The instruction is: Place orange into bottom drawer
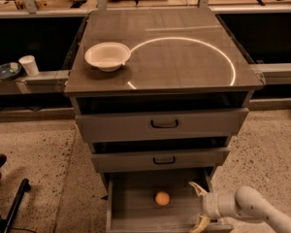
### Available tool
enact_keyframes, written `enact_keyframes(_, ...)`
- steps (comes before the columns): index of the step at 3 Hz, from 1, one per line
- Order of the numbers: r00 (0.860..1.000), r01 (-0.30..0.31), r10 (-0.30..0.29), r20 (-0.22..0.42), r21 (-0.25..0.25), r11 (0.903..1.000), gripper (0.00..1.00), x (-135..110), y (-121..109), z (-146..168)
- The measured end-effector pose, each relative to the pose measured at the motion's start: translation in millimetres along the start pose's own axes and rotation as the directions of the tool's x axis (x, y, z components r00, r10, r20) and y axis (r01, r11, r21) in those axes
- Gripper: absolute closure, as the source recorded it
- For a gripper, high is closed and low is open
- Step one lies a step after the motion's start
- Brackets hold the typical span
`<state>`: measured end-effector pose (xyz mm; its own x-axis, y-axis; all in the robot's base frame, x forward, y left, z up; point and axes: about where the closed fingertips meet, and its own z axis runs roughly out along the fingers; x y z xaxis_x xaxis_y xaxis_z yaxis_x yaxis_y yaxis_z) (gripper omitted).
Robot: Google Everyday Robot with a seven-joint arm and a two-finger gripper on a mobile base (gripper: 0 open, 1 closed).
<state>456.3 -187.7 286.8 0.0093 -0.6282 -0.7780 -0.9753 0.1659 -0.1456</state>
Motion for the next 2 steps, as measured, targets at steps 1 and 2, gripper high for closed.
enact_keyframes(1,1.000,0.012,-0.011,0.025,-0.057,0.9983,0.00,-11.2,10.7,-7.9)
enact_keyframes(2,0.999,0.029,-0.027,0.042,-0.049,0.9984,0.00,-16.1,0.4,-16.3)
